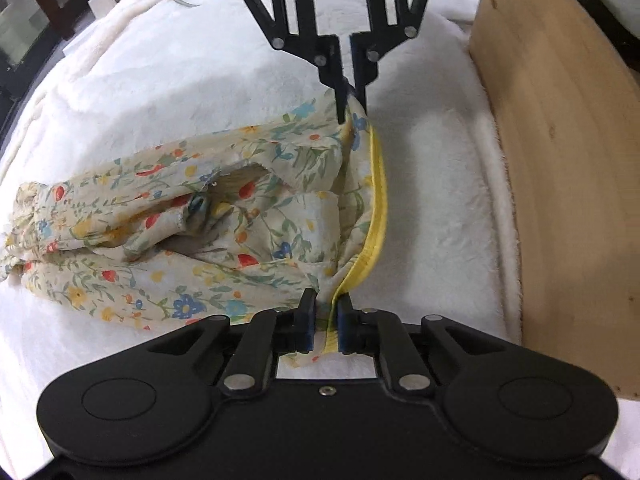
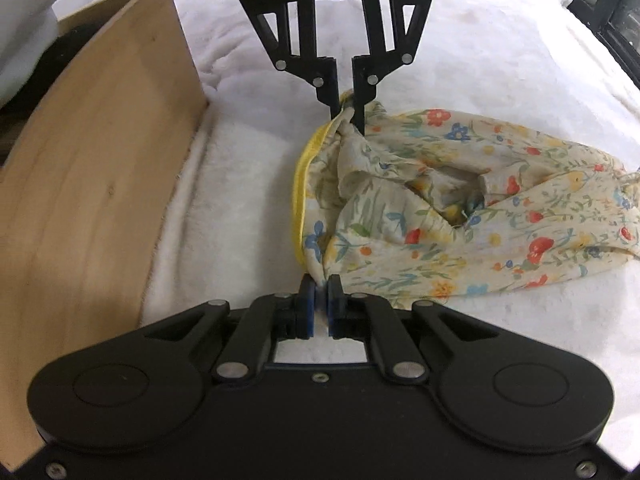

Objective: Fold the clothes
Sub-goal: 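Pinch the yellow trim with the right gripper while the left gripper pinches the trim beside it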

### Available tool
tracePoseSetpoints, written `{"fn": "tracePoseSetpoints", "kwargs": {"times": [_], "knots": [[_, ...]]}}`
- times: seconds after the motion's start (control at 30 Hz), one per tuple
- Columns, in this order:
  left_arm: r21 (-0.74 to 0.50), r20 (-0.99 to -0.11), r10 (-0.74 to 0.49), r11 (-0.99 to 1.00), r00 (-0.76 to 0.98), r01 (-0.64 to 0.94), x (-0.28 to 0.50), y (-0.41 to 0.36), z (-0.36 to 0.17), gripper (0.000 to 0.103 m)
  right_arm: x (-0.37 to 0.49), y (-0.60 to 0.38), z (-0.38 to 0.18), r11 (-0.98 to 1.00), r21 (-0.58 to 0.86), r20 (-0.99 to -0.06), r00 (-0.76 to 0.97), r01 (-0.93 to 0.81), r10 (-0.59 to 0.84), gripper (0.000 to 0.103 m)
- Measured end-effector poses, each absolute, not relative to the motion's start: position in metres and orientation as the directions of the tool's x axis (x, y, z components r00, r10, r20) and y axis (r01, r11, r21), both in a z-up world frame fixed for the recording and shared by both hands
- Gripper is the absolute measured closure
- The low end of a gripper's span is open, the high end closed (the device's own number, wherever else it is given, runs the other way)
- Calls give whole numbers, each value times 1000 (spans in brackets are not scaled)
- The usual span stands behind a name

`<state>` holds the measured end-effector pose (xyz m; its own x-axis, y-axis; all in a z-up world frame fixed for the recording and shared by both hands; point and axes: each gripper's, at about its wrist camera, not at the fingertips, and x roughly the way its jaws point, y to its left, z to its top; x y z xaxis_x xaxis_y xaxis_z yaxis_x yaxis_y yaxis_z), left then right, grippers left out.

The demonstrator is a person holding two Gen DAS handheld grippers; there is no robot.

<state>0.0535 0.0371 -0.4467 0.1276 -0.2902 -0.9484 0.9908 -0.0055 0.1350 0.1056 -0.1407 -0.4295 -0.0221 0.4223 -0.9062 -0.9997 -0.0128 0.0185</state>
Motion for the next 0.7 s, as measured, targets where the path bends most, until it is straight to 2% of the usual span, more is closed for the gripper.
{"fn": "tracePoseSetpoints", "kwargs": {"times": [0.17, 0.27, 0.43, 0.6, 0.7], "knots": [[102, -941, -318, 55, 114, 993, 71, 36, -433, 93, 124, -148, -417, 60, 116, -892, -77, -991, 446, 96], [156, -940, -297, 62, 167, 986, 76, 43, -427, 92, 138, -151, -411, 100, 187, -873, -119, -977, 474, 96], [184, -937, -291, 53, 191, 982, 87, 39, -436, 92, 158, -156, -410, 162, 164, -873, -67, -973, 483, 96], [144, -939, -309, 45, 151, 989, 77, 38, -434, 94, 161, -155, -413, 156, 167, -874, -73, -974, 480, 96], [65, -941, -329, 33, 72, 997, 61, 37, -432, 96, 151, -151, -417, 122, 201, -870, -120, -972, 478, 96]]}}
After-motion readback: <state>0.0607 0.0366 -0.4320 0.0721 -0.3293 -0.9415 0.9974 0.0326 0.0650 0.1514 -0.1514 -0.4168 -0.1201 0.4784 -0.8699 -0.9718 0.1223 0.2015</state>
